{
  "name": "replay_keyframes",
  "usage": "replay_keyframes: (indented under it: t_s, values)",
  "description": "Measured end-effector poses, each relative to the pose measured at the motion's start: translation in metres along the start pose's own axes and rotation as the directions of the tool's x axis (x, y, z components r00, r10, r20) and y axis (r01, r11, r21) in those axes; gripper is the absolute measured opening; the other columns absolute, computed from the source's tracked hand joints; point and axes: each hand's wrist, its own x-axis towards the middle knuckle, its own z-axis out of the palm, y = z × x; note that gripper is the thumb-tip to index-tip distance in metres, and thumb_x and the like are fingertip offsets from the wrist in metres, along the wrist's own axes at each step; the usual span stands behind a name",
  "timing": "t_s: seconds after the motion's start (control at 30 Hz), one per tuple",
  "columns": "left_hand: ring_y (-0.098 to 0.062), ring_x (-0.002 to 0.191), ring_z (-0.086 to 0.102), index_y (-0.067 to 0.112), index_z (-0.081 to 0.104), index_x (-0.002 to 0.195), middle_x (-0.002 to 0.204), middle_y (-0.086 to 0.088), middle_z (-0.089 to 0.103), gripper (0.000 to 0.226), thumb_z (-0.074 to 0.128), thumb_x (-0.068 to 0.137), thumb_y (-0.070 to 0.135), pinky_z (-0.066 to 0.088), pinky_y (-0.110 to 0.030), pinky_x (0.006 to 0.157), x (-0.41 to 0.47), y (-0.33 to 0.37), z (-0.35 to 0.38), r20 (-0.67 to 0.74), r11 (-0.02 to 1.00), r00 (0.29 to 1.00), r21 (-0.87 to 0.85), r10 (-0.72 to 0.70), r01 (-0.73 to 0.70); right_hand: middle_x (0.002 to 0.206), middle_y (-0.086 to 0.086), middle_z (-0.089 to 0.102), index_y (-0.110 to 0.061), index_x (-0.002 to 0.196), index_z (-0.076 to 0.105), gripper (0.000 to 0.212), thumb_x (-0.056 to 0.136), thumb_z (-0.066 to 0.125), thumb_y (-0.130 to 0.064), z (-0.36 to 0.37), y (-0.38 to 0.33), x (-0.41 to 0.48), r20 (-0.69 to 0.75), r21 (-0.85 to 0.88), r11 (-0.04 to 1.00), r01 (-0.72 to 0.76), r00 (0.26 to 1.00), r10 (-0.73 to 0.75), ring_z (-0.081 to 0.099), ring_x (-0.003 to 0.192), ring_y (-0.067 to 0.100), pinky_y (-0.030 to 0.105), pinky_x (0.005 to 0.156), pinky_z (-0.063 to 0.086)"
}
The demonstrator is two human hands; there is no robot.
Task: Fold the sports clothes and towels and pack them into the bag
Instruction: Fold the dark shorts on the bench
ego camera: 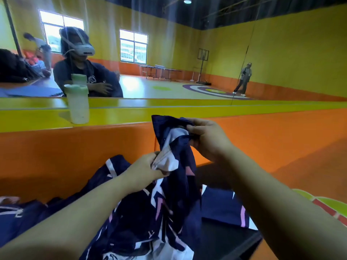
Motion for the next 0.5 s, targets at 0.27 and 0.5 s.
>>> replay_keyframes:
  t_s: [0.27, 0.5]
  values:
    - [-0.034, 0.086, 0.066, -0.003, 0.067, 0.096, 0.092, -0.023, 0.069, 0.014, 0.065, 0.083, 0.003, 0.050, -0.044, 0.083, 0.031, 0.018, -0.014, -0.170, 0.887, 0.966, -0.451, -0.195, 0.100, 0.143, -0.012, 0.044, -0.030, 0.147, 0.029, 0.086, 0.074, 0.075, -0.028, -0.028, 0.030, -0.034, 0.059, -0.323, 0.941, -0.103, 0.990, 0.129, 0.055, 0.118, 0.010, 0.036, 0.100, 0.048]
    - [-0.025, 0.079, 0.063, 0.010, 0.068, 0.089, 0.091, -0.011, 0.066, 0.015, 0.056, 0.090, 0.001, 0.051, -0.033, 0.072, 0.049, 0.038, -0.022, -0.243, 0.783, 0.937, -0.620, -0.251, 0.049, 0.111, -0.020, 0.057, -0.042, 0.124, 0.040, 0.069, 0.073, 0.081, -0.022, -0.001, 0.086, -0.062, 0.189, -0.642, 0.757, 0.119, 0.982, 0.006, 0.060, 0.100, 0.002, 0.023, 0.088, 0.048]
